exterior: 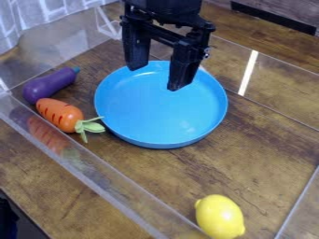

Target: Move the carrot to the right side

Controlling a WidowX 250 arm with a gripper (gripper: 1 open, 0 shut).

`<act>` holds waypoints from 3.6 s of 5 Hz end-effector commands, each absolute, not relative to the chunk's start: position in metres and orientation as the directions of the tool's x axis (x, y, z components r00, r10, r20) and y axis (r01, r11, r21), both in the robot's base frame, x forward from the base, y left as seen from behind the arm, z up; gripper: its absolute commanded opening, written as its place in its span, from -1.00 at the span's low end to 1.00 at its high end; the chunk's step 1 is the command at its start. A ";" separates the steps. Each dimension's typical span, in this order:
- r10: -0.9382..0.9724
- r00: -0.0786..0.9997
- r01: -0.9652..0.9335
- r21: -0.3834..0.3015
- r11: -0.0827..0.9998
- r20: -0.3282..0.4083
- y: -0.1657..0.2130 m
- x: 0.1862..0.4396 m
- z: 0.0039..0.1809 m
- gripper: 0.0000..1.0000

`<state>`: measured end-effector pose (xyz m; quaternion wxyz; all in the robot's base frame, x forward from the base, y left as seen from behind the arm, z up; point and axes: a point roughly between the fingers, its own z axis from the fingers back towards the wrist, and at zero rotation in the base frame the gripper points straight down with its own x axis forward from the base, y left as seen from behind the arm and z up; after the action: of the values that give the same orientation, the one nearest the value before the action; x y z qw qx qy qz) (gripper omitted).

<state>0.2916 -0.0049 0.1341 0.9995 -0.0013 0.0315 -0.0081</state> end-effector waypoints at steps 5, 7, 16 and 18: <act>-0.071 0.992 0.069 -0.015 0.997 -0.109 0.005 0.286 0.116 1.00; -0.093 0.988 0.092 -0.019 0.996 -0.122 0.011 0.283 0.109 1.00; -0.280 0.943 0.280 -0.024 0.960 -0.181 0.054 0.270 0.080 1.00; -0.319 0.929 0.321 -0.020 0.947 -0.185 0.064 0.267 0.075 1.00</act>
<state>0.2644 0.0596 0.0688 0.9810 -0.0008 0.1057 -0.1626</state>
